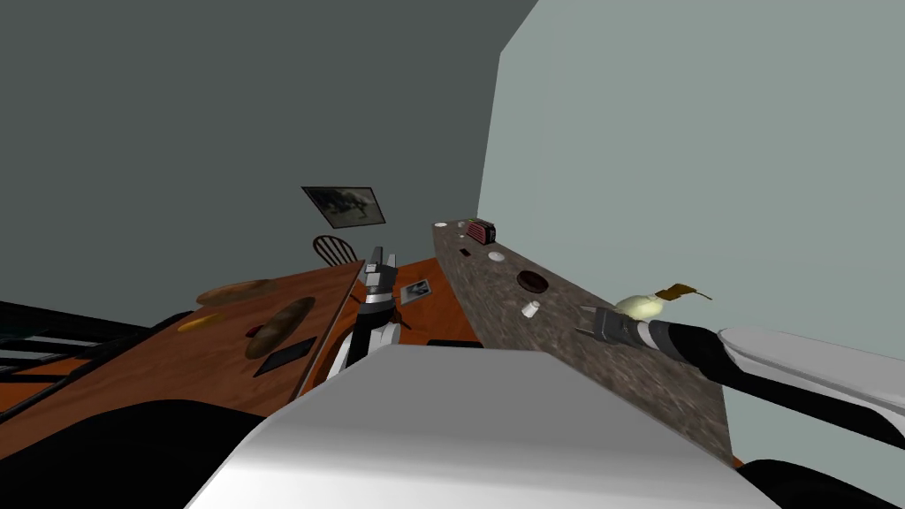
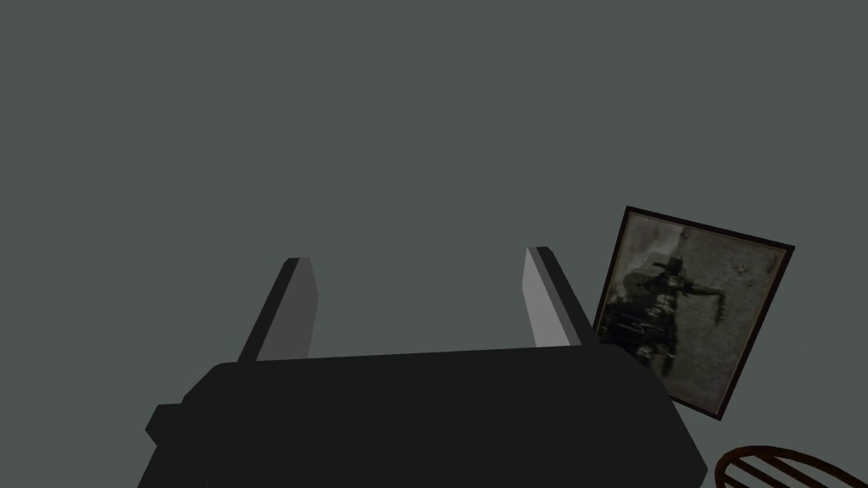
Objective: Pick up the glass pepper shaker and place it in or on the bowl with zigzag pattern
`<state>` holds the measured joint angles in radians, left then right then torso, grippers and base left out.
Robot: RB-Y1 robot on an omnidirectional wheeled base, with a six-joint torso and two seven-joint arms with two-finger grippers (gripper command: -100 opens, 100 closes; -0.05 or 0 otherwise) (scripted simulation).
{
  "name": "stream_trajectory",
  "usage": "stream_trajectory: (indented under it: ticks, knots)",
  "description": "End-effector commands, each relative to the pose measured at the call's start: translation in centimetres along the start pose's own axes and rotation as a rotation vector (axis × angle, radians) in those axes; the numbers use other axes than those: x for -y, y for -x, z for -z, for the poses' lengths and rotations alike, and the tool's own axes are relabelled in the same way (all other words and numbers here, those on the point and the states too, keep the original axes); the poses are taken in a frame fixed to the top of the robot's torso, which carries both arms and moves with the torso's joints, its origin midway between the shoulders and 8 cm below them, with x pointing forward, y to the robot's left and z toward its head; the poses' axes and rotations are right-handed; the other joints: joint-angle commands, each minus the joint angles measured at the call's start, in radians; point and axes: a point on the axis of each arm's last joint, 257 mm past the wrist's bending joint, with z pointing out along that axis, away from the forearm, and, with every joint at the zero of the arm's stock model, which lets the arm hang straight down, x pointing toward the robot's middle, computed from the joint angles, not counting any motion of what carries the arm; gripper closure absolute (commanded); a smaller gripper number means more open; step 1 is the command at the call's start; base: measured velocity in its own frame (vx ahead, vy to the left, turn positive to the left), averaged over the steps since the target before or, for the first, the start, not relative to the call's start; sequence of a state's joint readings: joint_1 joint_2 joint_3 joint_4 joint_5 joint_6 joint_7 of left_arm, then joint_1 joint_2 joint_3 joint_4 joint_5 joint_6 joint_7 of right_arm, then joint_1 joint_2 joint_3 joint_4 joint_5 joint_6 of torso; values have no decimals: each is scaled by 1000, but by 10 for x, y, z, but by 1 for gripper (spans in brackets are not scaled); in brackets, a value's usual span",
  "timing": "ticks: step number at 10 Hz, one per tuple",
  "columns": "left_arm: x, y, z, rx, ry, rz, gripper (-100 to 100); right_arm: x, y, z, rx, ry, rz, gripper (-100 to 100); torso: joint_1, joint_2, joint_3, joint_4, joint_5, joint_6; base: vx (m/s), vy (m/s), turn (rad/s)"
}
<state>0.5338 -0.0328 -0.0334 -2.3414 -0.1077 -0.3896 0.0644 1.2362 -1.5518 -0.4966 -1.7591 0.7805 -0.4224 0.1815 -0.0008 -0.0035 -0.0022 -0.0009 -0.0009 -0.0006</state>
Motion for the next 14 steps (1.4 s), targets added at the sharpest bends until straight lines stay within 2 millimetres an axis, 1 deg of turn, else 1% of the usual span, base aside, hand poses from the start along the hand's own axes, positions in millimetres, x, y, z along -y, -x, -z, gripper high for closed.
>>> stream_trajectory:
  ticks: [1, 8, 9, 11, 12, 13, 14]
  knots:
    - [0, 0, 0, 0, 0, 0, 0, -12, 8, -4, -6, 53, 18, -100, 0, 0, 0, 0, 0, 0, 31, -32, 71]
    - [0, 0, 0, 0, 0, 0, 0, -86, 42, -14, -14, 333, 82, -100, 0, -2, -1, 0, 0, 0, 51, -40, 110]
    - [0, 0, 0, 0, 0, 0, 0, -104, 50, -15, -8, 392, 94, -100, 0, -1, -1, 0, 0, 0, 49, -23, 146]
    - [0, 0, 0, 0, 0, 0, 0, -121, 61, -14, 6, 448, 108, -100, 2, -1, 0, 0, 0, 0, 49, 2, 65]
    - [0, 0, 0, 0, 0, 0, 0, -114, 57, -17, 0, 428, 100, -100, 3, -1, -1, 0, 1, 0, 33, 7, 15]
    - [0, 0, 0, 0, 0, 0, 0, -115, 58, -17, 1, 432, 103, 0, 3, 0, 0, 0, 1, 1, 0, 0, 0]
    - [0, 0, 0, 0, 0, 0, 0, -120, 57, -20, 0, 424, 88, -100, 3, 2, 1, 1, 1, 1, -10, -11, 126]
